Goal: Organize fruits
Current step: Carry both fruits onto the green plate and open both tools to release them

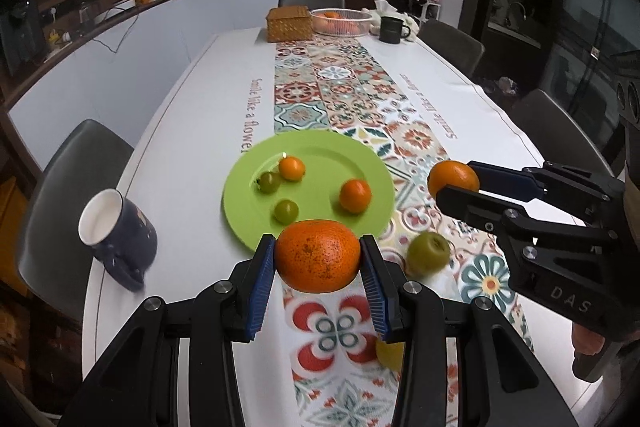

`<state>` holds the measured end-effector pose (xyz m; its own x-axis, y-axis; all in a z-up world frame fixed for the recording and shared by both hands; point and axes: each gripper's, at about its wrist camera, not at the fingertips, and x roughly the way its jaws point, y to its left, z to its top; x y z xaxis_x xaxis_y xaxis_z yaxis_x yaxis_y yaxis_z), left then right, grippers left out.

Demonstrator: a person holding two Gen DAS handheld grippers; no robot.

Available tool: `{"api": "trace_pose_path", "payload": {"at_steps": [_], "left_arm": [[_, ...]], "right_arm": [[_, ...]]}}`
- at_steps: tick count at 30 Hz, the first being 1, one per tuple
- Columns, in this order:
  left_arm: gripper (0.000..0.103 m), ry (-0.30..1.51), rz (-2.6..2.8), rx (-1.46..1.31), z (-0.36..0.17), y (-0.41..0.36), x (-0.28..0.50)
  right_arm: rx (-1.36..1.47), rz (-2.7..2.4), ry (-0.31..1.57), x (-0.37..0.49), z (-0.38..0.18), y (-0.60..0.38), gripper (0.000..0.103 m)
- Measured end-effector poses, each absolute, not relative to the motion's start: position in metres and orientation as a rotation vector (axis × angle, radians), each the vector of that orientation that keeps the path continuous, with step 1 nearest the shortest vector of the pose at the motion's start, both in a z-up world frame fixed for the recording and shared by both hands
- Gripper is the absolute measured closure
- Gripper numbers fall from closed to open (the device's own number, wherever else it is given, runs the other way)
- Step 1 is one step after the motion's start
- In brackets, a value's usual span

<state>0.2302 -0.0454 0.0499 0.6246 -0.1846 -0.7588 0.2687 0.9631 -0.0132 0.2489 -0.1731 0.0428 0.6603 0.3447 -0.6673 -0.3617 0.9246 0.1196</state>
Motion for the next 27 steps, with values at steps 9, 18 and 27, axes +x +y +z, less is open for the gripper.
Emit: {"api": "trace_pose_path", "payload": {"at_steps": [9, 18, 27], "left_arm": [[0.062, 0.837, -0.258, 0.099, 0.054, -0.037, 0.274], [0.062, 0.872, -0.281, 0.083, 0.036, -0.035, 0.329], [0.062, 0.958, -0.263, 0.08, -0.006, -0.031, 0.37]], "right_arm": [[-0.051, 0.402, 0.761, 0.297, 0.049, -0.166, 0.069], [-0.055, 0.419, 0.836, 0.355, 0.035, -0.153, 0.069], [-0.052, 0.4, 0.977, 0.403, -0.014, -0.149, 0.069]]}}
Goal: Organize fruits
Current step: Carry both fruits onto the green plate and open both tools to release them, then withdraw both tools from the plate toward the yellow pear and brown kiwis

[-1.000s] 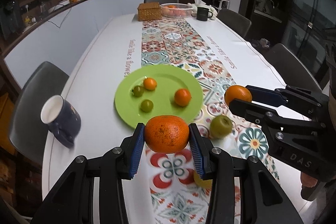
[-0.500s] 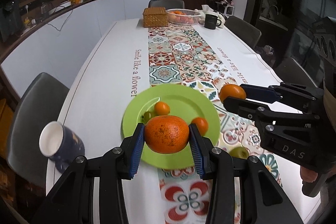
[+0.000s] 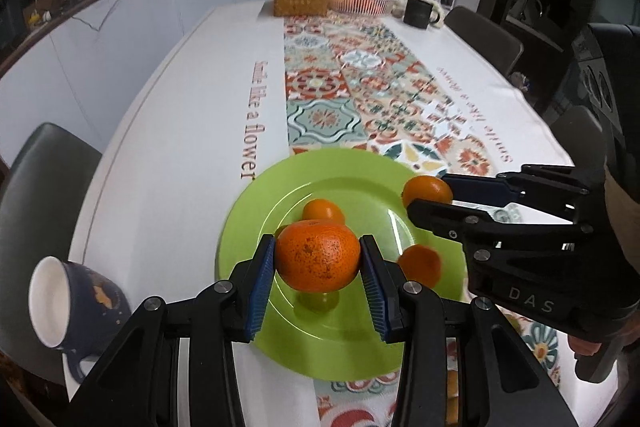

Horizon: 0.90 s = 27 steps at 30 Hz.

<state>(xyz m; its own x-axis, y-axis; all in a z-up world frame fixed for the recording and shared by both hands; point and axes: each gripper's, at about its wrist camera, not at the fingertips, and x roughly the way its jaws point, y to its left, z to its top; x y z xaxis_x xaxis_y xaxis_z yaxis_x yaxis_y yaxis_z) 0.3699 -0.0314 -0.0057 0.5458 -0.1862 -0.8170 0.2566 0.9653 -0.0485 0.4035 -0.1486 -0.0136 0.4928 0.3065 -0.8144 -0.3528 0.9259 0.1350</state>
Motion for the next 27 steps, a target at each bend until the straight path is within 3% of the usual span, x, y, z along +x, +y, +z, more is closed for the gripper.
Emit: {"api": "trace_pose_path", "payload": {"at_steps": [10, 12, 13, 22, 27], "left_arm": [[0.061, 1.023, -0.243, 0.073, -0.033, -0.029, 0.389], [0.06, 1.028, -0.233, 0.077, -0.034, -0.027, 0.389], [0.058, 1.021, -0.224, 0.079, -0.033, -0.027, 0.387], [0.041, 0.926, -0.158, 0.115, -0.002, -0.022, 0.351], [0.034, 0.852, -0.14, 0.129, 0.024, -0.025, 0.317]], "right_arm": [[-0.05, 0.394, 1.037, 0.423, -0.041, -0.145, 0.069], [-0.041, 0.391, 1.045, 0.424, -0.042, -0.145, 0.06], [-0.039, 0.386, 1.042, 0.423, -0.042, -0.146, 0.055], [-0.08, 0.334, 0.934, 0.385, -0.013, -0.161, 0.055], [-0.101, 0.31, 0.845, 0.347, 0.012, -0.168, 0.048]]}}
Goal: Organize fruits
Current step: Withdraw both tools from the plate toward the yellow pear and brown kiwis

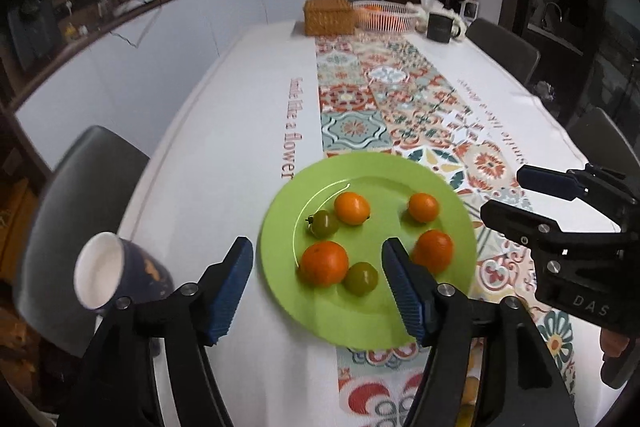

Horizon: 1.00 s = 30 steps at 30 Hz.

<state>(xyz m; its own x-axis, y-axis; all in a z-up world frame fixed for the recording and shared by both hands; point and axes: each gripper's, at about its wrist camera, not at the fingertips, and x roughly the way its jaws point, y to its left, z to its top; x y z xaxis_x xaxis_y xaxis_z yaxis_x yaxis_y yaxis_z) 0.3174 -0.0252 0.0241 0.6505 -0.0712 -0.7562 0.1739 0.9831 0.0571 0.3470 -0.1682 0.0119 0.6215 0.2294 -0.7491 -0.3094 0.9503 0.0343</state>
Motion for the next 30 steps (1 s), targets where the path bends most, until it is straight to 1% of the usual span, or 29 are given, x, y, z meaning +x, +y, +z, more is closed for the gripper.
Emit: {"api": "trace_pose_path", "payload": {"at_steps": [2, 5, 15, 19, 30], "left_arm": [[0.033, 0.82, -0.141, 0.133, 0.035, -0.027, 0.303], [0.028, 0.777, -0.14, 0.137, 0.049, -0.03, 0.281], [0.024, 0.728, -0.153, 0.101, 0.067, -0.038, 0.215], [0.02, 0.716, -0.16, 0.107, 0.066, -0.044, 0.192], [0.02, 0.76, -0.24, 0.126, 0.038, -0.067, 0.152]], "right_arm": [[-0.106, 0.313, 0.817, 0.333, 0.02, -0.169, 0.048], [-0.1, 0.322, 0.775, 0.31, 0.032, -0.171, 0.041], [-0.088, 0.324, 0.709, 0.245, 0.05, -0.18, 0.04], [-0.088, 0.313, 0.693, 0.22, 0.05, -0.186, 0.037], [-0.077, 0.286, 0.723, 0.175, 0.028, -0.206, 0.037]]}}
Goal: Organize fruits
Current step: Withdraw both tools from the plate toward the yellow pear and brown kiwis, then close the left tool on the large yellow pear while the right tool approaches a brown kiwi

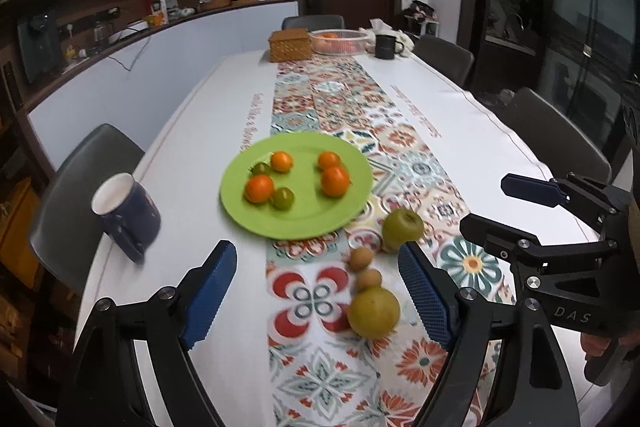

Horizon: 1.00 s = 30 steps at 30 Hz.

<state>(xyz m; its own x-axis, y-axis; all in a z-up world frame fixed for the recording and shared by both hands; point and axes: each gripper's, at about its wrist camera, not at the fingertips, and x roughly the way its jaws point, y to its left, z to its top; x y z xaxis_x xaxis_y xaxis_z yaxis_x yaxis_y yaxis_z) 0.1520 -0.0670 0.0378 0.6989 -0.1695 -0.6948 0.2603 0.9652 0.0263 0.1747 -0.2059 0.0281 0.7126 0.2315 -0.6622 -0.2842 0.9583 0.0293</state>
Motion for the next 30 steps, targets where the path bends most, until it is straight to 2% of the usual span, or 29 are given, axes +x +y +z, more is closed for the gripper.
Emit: {"api": "trace_pose_path", "payload": {"at_steps": [17, 26, 30], "left_arm": [[0.022, 0.922, -0.362, 0.106, -0.041, -0.094, 0.158], [0.033, 1.005, -0.378, 0.078, -0.069, -0.103, 0.174], [0.045, 1.03, -0.375, 0.065, -0.076, -0.104, 0.179]], "right_arm": [[-0.056, 0.212, 0.887, 0.16, -0.037, -0.229, 0.037], [-0.03, 0.201, 0.947, 0.165, -0.06, -0.233, 0.037], [-0.027, 0.208, 0.963, 0.166, -0.066, -0.231, 0.037]]}}
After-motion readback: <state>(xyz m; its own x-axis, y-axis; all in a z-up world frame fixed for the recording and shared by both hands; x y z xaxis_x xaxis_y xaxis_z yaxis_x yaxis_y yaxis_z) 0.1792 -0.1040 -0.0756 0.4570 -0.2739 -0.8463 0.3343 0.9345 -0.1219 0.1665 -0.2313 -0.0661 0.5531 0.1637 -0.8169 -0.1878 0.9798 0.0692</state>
